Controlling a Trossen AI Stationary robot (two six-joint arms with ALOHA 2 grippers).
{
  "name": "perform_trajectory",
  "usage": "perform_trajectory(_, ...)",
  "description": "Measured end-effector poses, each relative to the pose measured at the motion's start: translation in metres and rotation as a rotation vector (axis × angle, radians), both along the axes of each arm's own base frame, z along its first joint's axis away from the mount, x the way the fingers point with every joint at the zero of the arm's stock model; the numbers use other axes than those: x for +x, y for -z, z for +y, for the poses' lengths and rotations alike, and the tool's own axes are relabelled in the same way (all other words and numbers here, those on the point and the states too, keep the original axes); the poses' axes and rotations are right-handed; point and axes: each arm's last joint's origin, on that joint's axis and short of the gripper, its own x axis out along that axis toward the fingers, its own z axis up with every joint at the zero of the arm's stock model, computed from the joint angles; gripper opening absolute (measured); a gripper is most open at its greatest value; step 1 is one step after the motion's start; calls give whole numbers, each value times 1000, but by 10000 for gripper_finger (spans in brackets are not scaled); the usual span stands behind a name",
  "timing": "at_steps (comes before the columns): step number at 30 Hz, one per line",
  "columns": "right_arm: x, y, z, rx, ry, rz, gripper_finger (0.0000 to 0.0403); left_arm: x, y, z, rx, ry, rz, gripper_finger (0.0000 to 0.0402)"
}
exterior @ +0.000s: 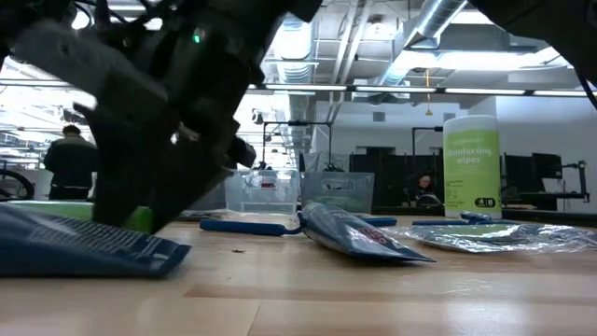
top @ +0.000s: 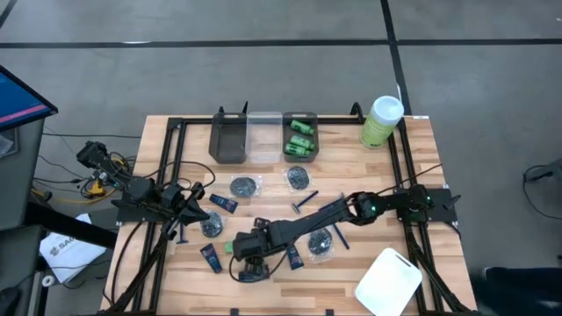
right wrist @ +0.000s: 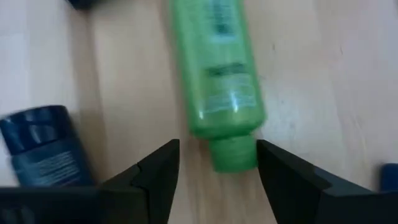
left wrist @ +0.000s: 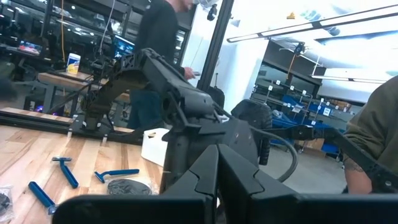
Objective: Pick & Place Travel size toiletries
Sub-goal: Put the green shampoo bottle into the right black bin
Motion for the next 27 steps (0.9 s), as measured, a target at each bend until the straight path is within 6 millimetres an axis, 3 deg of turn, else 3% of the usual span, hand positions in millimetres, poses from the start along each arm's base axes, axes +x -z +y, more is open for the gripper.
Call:
perform_trajectory(10,-1,1,-5,-20,-15,24,78,0,0,0,0,-1,0,2)
perform_trajectory(21,-2,-5,-12,-2,-43,53,79,0,0,0,0,0,0,2)
perform_trajectory(24,-5,-22,-20,-11,-79,62,79,0,0,0,1,0,0,2)
perform_trajectory(27,-8,-57,-36,-17,-85,21,79,0,0,0,1,0,0,2)
